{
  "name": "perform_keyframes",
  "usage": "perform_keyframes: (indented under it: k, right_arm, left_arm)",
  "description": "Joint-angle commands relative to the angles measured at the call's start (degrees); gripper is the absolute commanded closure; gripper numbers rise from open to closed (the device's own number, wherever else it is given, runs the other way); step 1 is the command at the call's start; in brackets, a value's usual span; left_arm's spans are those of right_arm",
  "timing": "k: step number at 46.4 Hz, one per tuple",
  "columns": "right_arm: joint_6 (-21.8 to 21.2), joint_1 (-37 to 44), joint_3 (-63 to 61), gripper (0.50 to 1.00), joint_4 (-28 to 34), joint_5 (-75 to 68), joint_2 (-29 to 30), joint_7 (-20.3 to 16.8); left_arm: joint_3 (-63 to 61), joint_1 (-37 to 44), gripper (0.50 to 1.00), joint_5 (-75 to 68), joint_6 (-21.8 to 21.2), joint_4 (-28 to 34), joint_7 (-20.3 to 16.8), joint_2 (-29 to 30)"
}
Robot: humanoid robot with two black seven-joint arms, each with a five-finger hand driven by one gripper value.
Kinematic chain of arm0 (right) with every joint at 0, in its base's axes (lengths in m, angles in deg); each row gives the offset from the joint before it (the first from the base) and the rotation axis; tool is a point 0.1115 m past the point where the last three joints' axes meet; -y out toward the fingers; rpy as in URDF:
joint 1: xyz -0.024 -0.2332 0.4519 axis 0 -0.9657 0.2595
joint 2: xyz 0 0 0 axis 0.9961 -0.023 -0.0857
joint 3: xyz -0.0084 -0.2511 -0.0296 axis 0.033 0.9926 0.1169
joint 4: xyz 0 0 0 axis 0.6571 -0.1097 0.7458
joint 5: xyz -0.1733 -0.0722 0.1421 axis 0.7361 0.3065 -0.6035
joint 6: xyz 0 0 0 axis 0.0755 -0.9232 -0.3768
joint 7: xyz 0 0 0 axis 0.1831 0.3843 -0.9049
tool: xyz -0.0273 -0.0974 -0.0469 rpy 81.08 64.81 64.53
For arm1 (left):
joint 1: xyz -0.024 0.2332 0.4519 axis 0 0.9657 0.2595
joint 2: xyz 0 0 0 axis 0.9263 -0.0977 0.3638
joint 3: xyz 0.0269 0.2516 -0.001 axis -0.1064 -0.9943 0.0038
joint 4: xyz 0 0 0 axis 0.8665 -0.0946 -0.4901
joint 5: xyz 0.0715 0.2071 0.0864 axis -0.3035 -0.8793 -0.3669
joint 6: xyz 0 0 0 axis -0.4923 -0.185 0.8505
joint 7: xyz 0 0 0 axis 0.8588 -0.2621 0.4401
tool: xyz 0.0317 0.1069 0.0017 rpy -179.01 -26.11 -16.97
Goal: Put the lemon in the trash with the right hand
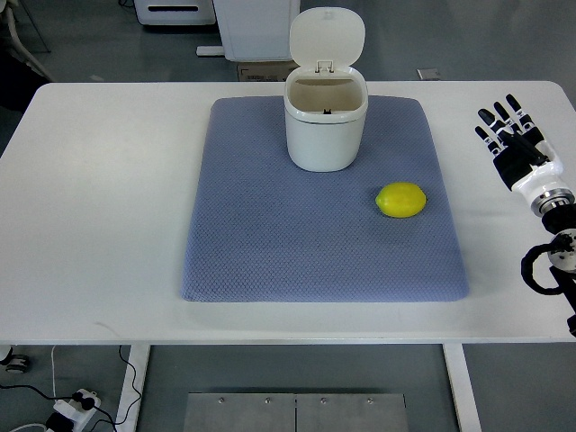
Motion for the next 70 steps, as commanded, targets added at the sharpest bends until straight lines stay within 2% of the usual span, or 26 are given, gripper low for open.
perform_keyframes:
  k: [1, 38, 63, 66, 70]
  right_arm:
    - [0.0, -0.02, -0.07, 0.5, 0.0, 0.0, 0.09, 0.08]
    - [0.0, 0.16, -0.51, 0.5, 0.0, -0.35, 0.0, 0.08]
    - [-0.09, 0.51, 0.2, 0.5, 0.26, -0.35, -0.26, 4.13]
    - [-0.62, 0.34, 0.28, 0.5, 0.26, -0.35, -0.52, 4.04]
    - [-3.33, 0.16, 0.64, 0.5, 0.26, -0.35, -0.87, 3.77]
  left_arm:
    - [0.0, 0.0, 0.5, -0.01, 0.0, 0.0, 0.0, 0.0]
    - [0.0, 0.0, 0.5, -0.01, 0.0, 0.0, 0.0, 0.0]
    - [0.0, 0.0, 0.5, -0.01, 0.0, 0.0, 0.0, 0.0]
    - [0.0, 0.0, 0.5, -0.01, 0.0, 0.0, 0.0, 0.0]
    - [0.0, 0.0, 0.5, -0.01, 0.0, 0.0, 0.0, 0.0]
